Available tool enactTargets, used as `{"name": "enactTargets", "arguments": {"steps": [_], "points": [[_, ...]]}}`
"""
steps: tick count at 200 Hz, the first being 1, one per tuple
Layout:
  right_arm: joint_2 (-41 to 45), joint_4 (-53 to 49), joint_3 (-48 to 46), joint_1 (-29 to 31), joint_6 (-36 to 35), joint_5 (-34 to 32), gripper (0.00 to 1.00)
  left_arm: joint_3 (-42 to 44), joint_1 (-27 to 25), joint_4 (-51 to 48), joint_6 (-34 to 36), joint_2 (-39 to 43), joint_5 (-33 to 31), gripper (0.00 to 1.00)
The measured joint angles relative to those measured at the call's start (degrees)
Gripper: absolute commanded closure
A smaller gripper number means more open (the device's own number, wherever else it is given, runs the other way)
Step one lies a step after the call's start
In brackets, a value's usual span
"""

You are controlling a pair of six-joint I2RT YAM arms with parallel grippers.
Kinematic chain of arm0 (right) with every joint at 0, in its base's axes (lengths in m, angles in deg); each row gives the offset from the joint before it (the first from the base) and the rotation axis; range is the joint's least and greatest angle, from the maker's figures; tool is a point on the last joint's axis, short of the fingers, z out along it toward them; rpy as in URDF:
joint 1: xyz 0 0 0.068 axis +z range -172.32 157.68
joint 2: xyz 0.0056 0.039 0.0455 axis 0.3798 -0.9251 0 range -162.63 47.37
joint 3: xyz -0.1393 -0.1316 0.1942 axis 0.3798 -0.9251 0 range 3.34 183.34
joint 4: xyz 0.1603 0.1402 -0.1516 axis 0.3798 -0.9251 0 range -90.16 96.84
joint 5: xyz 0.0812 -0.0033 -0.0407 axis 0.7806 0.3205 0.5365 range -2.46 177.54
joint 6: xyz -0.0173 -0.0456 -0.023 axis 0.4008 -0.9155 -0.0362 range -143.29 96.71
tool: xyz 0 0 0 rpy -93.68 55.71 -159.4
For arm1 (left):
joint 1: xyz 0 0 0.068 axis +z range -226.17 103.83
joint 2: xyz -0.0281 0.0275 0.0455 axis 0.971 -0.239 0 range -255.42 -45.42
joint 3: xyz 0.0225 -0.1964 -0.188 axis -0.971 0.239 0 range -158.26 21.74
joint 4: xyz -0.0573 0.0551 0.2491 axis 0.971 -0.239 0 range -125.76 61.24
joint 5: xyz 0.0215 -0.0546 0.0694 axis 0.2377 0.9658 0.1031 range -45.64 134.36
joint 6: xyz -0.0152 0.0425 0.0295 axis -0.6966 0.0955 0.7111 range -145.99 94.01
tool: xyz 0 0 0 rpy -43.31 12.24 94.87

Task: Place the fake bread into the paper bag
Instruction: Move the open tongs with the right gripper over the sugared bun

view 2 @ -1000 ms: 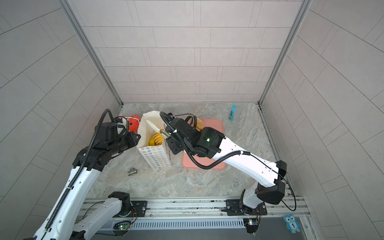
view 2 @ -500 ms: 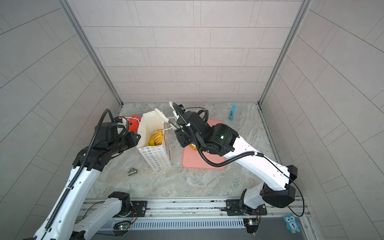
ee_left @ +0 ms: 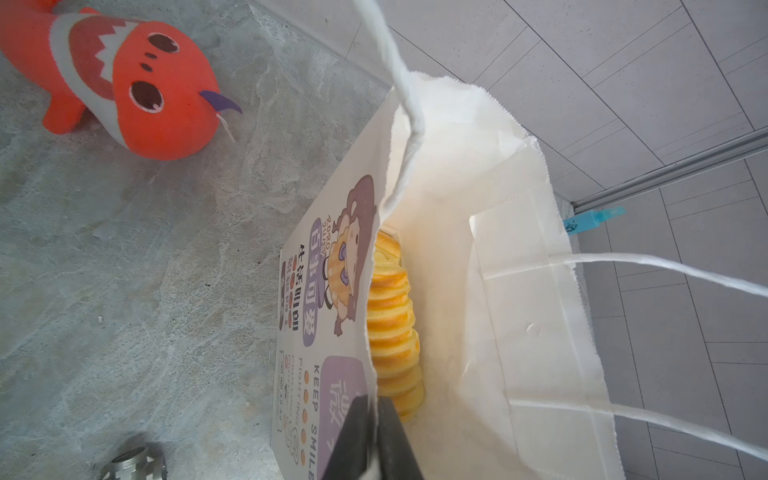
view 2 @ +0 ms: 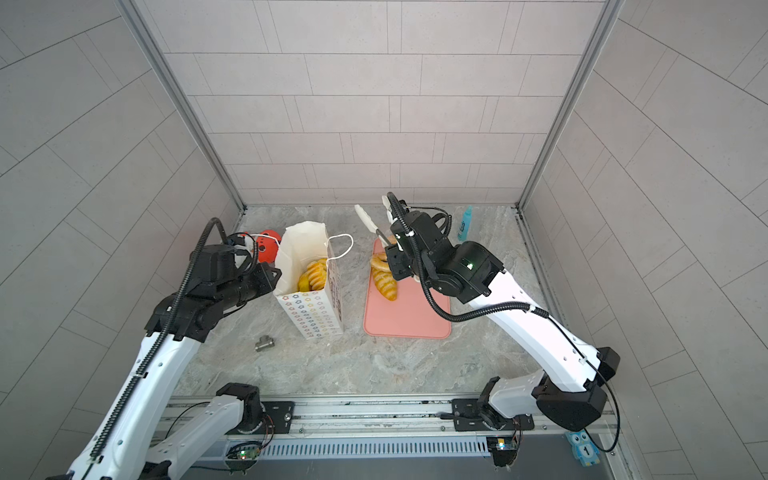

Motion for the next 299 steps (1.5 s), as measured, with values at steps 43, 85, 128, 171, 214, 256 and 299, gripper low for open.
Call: {"name": "enactTargets", "arguments": {"steps": [43, 85, 128, 171, 214, 256, 299], "points": [[-0.2, -0.2, -3.0, -6.0, -2.8, 1.5, 0.52, 0.0, 0.0, 0.0, 0.0, 0.0, 0.0, 0.87], [-3.2, -0.5, -4.3, -10.5, -7.3, 0.9, 0.53, 0.0, 0.0, 0.0, 0.0, 0.0, 0.0, 0.87], [-8.6, 0.4, -4.4, -13.0, -11.0, 0.8, 0.54, 0.0, 0.0, 0.1, 0.0, 0.0, 0.3, 0.87], [-14.1, 1.5, -4.4, -14.6, -12.2, 1.4, 0.54, 0.0, 0.0, 0.2, 0.0, -0.1, 0.8, 0.87], [-18.6, 2.5, -4.4, -15.1, -12.4, 1.5, 0.55, 0.0, 0.0, 0.8, 0.0, -0.6, 1.5, 0.87], [-21.6, 3.2, -4.4, -15.4, -12.4, 1.6, 0.55, 0.0, 0.0, 1.0, 0.0, -0.7, 2.2, 0.87], [-24.6, 3.5, -4.3, -15.7, -12.6, 1.8, 0.55, 0.0, 0.0, 1.0, 0.0, -0.7, 2.6, 0.87]]}}
